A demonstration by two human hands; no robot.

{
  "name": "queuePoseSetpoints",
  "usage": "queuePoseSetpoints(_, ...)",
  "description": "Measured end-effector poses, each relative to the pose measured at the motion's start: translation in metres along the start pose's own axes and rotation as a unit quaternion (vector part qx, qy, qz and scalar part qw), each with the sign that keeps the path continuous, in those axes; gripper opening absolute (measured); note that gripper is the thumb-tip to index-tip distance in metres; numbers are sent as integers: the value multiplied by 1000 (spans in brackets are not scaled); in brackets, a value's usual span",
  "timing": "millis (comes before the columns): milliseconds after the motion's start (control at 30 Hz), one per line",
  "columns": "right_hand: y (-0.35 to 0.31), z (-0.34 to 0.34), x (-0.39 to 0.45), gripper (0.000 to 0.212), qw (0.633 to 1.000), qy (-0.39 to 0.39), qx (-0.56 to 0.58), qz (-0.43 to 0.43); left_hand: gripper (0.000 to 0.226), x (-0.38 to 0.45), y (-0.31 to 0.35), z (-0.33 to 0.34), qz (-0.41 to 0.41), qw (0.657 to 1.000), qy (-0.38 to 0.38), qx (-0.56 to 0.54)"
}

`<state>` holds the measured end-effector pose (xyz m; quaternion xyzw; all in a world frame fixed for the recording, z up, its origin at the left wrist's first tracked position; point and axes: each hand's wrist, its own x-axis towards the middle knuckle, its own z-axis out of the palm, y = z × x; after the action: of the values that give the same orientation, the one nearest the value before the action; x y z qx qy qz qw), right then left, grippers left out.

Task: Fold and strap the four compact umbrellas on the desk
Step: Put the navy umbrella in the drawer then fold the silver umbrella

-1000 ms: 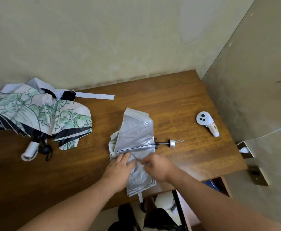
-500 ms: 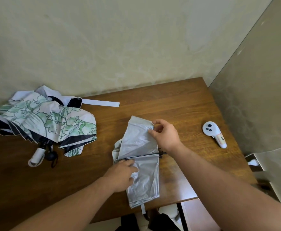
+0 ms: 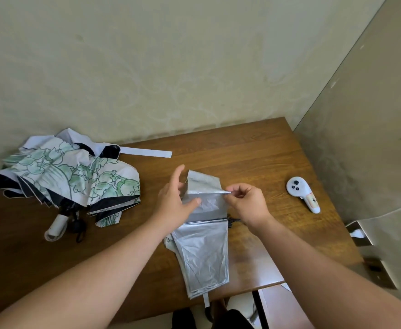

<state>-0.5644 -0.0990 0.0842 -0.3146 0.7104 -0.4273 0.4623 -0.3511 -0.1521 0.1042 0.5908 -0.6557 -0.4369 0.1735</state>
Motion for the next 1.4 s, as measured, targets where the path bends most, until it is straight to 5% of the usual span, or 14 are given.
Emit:
queuePoseSetpoints(133,-1,-8,-6,11,998,-2,-55,-26,64,3,8,-10,54,997,-50,17)
queuePoseSetpoints(367,-4,-18,-23,20,947,-30,-280,-154,12,-18,17,-18,192,969,37,151)
queuePoseSetpoints(467,-7,-15,-32,39,906,-56,-356,-221,12,-31,15,-17,197,967,40,156)
queuePoseSetpoints(600,-10,-13,-39,11,869,-38,-411,-272,13,-45,9,-21,214,967,21,137)
queuePoseSetpoints(767,-8,-15,-53,4,882,-54,-385,-265,18,-60,4,-27,169,979,-1,115)
queuePoseSetpoints(867,-4,-13,-57,6,890,-50,-371,-261,43,-67,-1,-26,147,982,-47,113)
queuePoseSetpoints(1100,6,-17,-59,11,884,-8,-376,-276,16,-68,-12,-24,140,985,-2,104)
queuePoseSetpoints(1200,11,-21,-57,21,890,16,-371,-263,11,-67,-11,-25,113,992,8,54)
queuePoseSetpoints(1333,7,-13,-54,81,913,-91,-356,-175,14,-66,-8,-27,98,995,3,33)
queuePoseSetpoints(1400,7,-6,-50,94,910,-129,-364,-148,15,-67,-7,-27,92,995,1,25)
